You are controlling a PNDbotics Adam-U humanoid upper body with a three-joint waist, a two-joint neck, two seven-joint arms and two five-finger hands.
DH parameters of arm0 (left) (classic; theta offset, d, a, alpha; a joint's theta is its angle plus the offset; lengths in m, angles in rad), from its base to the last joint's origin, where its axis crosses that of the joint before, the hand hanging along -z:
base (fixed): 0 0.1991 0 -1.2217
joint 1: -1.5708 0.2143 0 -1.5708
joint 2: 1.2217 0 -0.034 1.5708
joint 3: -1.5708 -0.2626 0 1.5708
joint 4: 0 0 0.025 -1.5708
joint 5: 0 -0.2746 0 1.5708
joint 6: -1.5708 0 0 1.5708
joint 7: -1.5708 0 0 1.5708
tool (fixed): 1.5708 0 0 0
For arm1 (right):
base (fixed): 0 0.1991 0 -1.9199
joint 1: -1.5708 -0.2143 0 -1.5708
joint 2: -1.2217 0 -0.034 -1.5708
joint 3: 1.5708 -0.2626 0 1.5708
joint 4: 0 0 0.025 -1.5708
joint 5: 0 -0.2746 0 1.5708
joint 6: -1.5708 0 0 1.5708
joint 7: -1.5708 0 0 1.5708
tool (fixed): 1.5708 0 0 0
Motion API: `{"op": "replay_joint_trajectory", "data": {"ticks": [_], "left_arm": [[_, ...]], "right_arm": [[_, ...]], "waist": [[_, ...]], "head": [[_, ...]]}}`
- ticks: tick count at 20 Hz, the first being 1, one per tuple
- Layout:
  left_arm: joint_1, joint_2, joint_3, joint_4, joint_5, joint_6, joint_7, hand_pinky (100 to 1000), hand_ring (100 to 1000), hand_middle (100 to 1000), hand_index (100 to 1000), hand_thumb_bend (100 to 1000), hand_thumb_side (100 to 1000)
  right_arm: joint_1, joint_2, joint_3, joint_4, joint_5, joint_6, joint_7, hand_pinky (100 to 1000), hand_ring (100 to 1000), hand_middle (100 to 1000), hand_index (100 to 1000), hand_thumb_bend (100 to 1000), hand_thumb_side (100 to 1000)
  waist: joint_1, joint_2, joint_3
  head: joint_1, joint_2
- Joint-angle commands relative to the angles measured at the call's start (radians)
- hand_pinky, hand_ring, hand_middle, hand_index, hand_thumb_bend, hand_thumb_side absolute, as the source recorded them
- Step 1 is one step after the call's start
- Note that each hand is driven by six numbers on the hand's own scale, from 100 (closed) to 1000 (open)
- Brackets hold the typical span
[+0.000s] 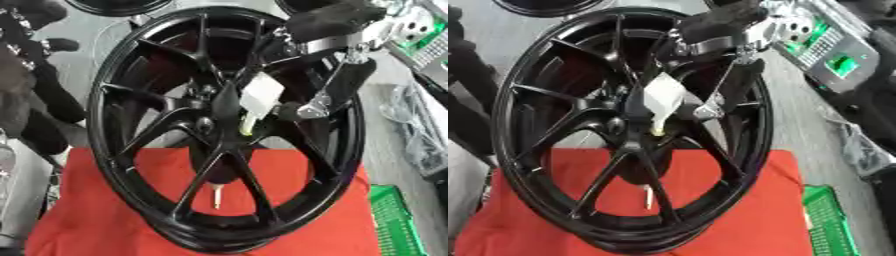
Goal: Pull the pin out of the wheel hub.
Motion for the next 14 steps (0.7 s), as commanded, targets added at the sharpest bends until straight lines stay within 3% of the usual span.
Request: {"op": "replay_joint_trajectory", "data": {"ticks": [1, 14], "left_arm": [[-0.014, 0.007, 0.007, -0.017, 0.003, -0.002, -0.003, 619, 794, 607, 679, 100, 695], [-0.016, 0.004, 0.006, -0.015, 0.002, -0.002, -0.005, 619, 795, 607, 679, 100, 694]], "right_arm": [[-0.012, -0.01, -0.014, 0.009, 0.004, 0.001, -0.008, 853, 785, 707, 832, 173, 292], [-0.01, -0.004, -0.012, 0.021, 0.007, 0.034, -0.045, 836, 763, 641, 791, 119, 269]], "waist": [[0.003, -0.015, 0.001], [0.001, -0.015, 0.005]], "head": [[-0.003, -0.013], [-0.003, -0.014]]}}
